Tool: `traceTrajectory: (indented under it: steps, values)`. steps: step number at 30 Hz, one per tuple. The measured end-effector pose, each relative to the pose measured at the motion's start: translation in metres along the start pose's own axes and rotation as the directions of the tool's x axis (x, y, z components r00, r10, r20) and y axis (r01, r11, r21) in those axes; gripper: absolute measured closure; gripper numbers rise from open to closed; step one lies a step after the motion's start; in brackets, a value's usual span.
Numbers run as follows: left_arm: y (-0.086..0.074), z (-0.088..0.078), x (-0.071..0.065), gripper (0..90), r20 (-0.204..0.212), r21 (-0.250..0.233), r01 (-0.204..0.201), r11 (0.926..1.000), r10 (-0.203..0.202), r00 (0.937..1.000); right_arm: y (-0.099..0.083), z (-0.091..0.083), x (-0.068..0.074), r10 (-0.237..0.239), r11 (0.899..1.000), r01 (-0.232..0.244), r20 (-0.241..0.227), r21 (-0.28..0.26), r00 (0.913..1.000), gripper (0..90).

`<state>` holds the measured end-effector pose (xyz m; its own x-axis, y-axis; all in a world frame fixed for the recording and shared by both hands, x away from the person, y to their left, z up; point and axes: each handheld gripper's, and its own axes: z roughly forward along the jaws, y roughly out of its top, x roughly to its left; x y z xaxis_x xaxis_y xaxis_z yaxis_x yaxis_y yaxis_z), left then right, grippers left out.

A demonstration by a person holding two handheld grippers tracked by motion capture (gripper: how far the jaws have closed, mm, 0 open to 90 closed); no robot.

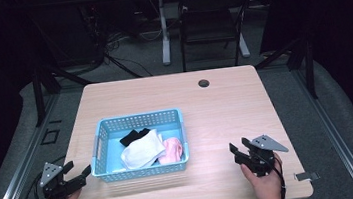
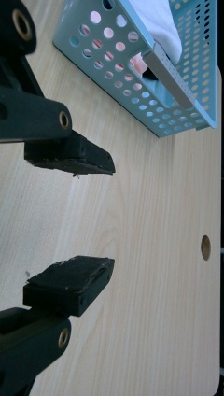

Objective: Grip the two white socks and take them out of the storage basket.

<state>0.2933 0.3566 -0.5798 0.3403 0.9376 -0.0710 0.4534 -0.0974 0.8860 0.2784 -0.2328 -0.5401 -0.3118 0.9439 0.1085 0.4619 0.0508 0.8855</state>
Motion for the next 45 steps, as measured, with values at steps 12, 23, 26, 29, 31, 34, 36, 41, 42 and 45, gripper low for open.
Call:
traceTrajectory:
  steps: [12,23,26,29,31,34,36,41,42,45]
  values:
    - [-0.001,-0.001,0.002,23.9,0.01,-0.015,0.019,0.9997,-0.019,0.9998,0.001,0.002,0.006,-0.031,0.999,0.031,0.003,0.045,0.9995,48.9]
    - [-0.001,-0.004,0.002,23.9,-0.007,-0.038,0.025,0.999,-0.025,0.9997,0.003,0.004,0.008,-0.038,0.998,0.038,0.0,0.039,0.9993,48.9]
    - [0.0,-0.005,0.002,24.0,-0.011,-0.048,0.026,0.9985,-0.027,0.9996,0.004,0.004,0.011,-0.048,0.998,0.049,-0.008,0.04,0.9988,48.8]
    - [0.0,-0.006,0.0,24.0,-0.015,-0.062,0.017,0.9979,-0.018,0.9997,0.007,0.005,0.015,-0.058,0.997,0.059,-0.023,0.05,0.9981,48.8]
    - [0.0,-0.007,0.0,24.1,-0.013,-0.06,0.011,0.9981,-0.012,0.9998,0.011,0.006,0.017,-0.062,0.996,0.064,-0.032,0.057,0.9976,48.9]
    - [0.0,-0.008,0.001,24.1,-0.015,-0.065,0.017,0.9978,-0.018,0.9997,0.019,0.006,0.021,-0.06,0.996,0.064,-0.058,0.067,0.9965,50.2]
    - [0.0,-0.008,0.001,24.0,-0.016,-0.066,0.02,0.9976,-0.021,0.9997,0.025,0.008,0.024,-0.076,0.994,0.08,-0.062,0.076,0.9952,50.2]
    - [0.001,-0.007,0.001,23.9,-0.016,-0.062,0.016,0.998,-0.017,0.9997,0.042,0.017,0.037,-0.095,0.99,0.103,-0.083,0.096,0.992,50.1]
    - [0.001,-0.007,0.001,23.9,-0.016,-0.062,0.016,0.998,-0.017,0.9997,0.046,0.019,0.04,-0.101,0.989,0.11,-0.086,0.1,0.9911,49.9]
    - [0.0,-0.006,0.001,23.9,-0.012,-0.053,0.014,0.9985,-0.015,0.9998,0.057,0.025,0.05,-0.099,0.988,0.111,-0.112,0.108,0.9887,49.4]
